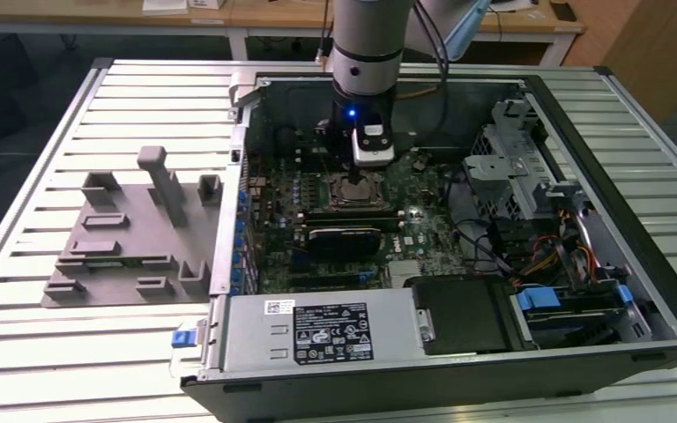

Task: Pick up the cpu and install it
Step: 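Close the cpu cover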

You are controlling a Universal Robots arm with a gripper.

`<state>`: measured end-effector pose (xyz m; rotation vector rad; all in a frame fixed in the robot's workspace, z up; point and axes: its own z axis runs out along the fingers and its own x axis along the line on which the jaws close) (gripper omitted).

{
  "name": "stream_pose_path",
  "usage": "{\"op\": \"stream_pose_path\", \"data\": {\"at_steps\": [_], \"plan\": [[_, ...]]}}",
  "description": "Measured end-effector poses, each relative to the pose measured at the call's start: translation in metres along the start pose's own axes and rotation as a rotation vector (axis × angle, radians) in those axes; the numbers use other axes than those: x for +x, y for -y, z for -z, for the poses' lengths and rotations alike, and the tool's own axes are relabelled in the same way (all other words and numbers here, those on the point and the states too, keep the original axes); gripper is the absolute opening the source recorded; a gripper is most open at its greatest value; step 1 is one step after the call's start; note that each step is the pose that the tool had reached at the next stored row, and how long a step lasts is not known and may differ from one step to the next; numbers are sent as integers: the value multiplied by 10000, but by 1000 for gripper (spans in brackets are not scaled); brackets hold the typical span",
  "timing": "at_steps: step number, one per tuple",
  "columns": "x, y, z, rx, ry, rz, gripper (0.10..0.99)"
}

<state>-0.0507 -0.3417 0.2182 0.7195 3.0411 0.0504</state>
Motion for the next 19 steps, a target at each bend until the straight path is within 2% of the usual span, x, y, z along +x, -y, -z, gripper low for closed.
{"op": "stream_pose_path", "data": {"at_steps": [13,16,19], "plan": [[0,1,-28,-22,-78,2354,106],[0,2,-47,-34,-73,2884,106],[0,3,-66,-55,-33,3267,106]]}}
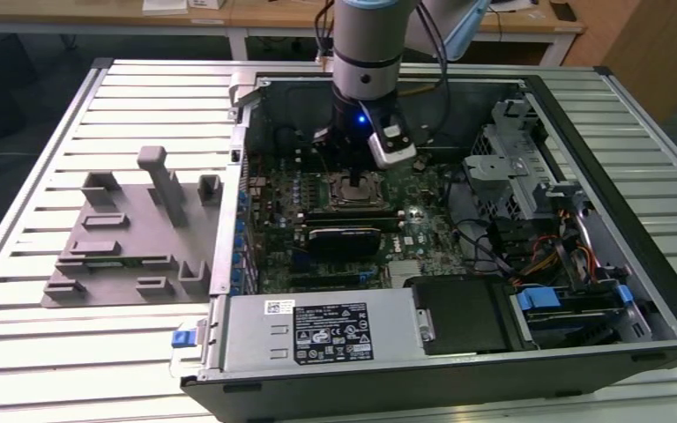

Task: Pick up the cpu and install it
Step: 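Close the cpu cover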

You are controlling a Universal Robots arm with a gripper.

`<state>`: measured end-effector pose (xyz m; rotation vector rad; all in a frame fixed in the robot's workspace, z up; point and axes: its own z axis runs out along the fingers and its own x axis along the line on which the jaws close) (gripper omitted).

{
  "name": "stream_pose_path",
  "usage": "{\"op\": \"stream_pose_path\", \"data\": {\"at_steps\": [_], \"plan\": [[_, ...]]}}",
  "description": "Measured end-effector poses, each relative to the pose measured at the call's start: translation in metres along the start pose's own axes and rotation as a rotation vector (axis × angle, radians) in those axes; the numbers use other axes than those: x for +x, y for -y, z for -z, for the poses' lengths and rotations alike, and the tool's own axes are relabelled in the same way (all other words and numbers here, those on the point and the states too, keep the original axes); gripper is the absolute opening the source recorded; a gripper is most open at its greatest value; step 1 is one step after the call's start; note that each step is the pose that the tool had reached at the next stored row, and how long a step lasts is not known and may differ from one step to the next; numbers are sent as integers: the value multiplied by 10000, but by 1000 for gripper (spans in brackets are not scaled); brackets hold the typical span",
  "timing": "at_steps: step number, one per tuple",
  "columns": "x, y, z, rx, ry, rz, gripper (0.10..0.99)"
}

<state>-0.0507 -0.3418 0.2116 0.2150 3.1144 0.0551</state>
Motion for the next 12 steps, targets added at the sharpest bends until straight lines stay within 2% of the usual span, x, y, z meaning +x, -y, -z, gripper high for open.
{"op": "stream_pose_path", "data": {"at_steps": [2,4,7,12], "plan": [[4,2,-12,-7,40,117,106],[23,8,-20,-17,115,153,106],[81,25,-20,-37,208,166,106],[179,51,-29,-47,241,167,106]]}}
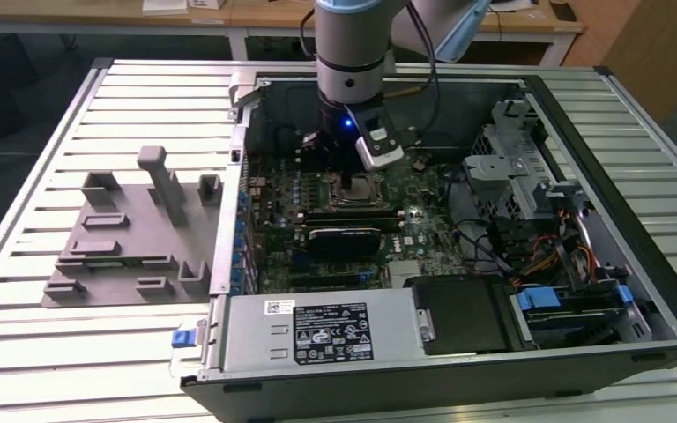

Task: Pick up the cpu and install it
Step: 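Close the cpu cover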

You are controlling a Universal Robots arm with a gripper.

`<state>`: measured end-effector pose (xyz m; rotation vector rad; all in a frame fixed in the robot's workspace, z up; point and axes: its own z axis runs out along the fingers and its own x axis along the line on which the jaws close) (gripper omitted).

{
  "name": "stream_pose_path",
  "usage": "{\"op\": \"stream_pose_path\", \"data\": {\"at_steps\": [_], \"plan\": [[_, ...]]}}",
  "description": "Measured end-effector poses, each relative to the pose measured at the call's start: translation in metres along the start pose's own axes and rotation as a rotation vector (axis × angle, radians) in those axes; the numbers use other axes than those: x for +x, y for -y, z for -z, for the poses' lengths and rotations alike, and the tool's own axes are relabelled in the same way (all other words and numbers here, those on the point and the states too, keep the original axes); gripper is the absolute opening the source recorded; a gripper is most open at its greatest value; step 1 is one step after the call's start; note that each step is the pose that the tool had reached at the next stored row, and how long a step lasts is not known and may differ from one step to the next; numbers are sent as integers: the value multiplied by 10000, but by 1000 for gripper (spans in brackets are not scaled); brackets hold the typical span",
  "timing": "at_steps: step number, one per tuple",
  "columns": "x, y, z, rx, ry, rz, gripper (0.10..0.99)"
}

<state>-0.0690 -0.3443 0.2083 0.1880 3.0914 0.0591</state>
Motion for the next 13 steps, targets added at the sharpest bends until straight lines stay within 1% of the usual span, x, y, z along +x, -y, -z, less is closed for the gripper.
{"op": "stream_pose_path", "data": {"at_steps": [8,13], "plan": [[93,19,-36,2,-1,0,106],[109,22,-64,0,-1,1,106]]}}
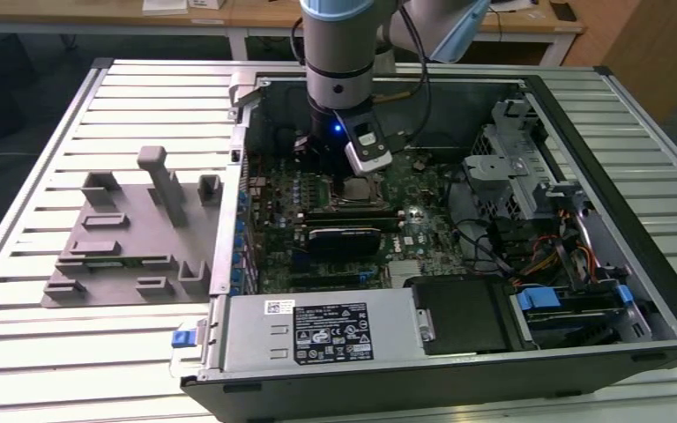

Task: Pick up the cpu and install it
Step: 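Close the cpu cover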

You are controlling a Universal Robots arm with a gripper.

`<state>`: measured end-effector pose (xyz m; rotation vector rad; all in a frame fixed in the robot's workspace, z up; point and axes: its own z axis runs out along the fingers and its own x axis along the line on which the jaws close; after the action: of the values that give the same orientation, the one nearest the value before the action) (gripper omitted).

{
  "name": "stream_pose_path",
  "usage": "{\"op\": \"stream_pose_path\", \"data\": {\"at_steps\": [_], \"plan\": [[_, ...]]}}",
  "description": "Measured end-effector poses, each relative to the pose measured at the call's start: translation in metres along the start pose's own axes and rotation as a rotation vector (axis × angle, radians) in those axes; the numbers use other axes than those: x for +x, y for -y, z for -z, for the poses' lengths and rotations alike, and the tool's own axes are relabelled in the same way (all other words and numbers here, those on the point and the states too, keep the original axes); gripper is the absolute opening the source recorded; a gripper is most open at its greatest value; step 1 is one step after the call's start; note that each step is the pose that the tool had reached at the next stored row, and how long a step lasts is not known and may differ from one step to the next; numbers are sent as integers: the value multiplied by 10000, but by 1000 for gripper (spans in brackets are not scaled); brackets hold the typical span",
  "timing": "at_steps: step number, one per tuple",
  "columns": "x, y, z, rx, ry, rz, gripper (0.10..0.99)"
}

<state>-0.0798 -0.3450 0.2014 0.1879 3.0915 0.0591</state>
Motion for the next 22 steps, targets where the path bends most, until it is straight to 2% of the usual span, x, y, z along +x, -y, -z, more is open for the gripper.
{"op": "stream_pose_path", "data": {"at_steps": [6,22], "plan": [[3,2,-26,1,-1,-1,106],[24,7,-38,-17,-2,-2,106]]}}
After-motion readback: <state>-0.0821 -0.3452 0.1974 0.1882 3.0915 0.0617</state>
